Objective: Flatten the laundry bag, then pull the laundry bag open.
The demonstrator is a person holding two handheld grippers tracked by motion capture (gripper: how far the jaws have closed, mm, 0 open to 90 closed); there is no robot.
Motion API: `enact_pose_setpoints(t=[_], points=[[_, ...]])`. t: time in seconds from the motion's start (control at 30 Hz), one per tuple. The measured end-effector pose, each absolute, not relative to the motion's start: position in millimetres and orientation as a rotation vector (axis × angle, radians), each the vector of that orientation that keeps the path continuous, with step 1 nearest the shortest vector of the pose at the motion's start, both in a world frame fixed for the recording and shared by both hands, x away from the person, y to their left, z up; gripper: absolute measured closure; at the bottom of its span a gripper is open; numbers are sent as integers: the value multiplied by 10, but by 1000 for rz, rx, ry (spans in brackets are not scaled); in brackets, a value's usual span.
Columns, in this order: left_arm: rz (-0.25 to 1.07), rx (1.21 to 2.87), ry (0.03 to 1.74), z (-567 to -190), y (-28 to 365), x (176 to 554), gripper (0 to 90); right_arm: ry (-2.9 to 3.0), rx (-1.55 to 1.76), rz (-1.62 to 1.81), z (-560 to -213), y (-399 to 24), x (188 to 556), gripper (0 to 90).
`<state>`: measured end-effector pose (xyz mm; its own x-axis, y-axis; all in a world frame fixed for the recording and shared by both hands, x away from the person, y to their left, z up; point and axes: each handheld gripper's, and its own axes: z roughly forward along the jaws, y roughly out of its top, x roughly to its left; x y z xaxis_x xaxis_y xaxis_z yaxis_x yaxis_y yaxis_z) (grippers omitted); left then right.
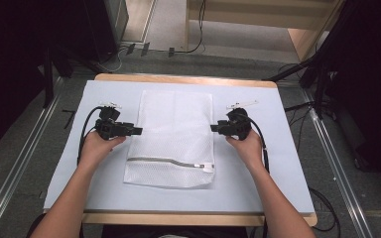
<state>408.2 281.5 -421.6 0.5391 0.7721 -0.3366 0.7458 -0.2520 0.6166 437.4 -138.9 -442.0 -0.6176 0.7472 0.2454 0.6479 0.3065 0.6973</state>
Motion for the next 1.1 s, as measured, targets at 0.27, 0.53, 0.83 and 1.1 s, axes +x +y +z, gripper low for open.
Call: enact_pose_setpoints(t=[0.27, 0.53, 0.83, 1.1], points=[[18, 2027, 1186, -4169, 2755, 4012, 421, 2473, 1215, 1246, -4346, -1311, 4080, 580], [2, 2049, 1128, -4148, 2615, 3986, 415, 2510, 1189, 1257, -4321, -1303, 3869, 595], [8, 2070, 1083, -4139, 2481, 3918, 412, 2565, 1146, 1240, -4346, -1291, 3683, 645], [1, 2099, 1019, -4112, 2274, 3880, 408, 2642, 1118, 1209, -4413, -1226, 3597, 756]])
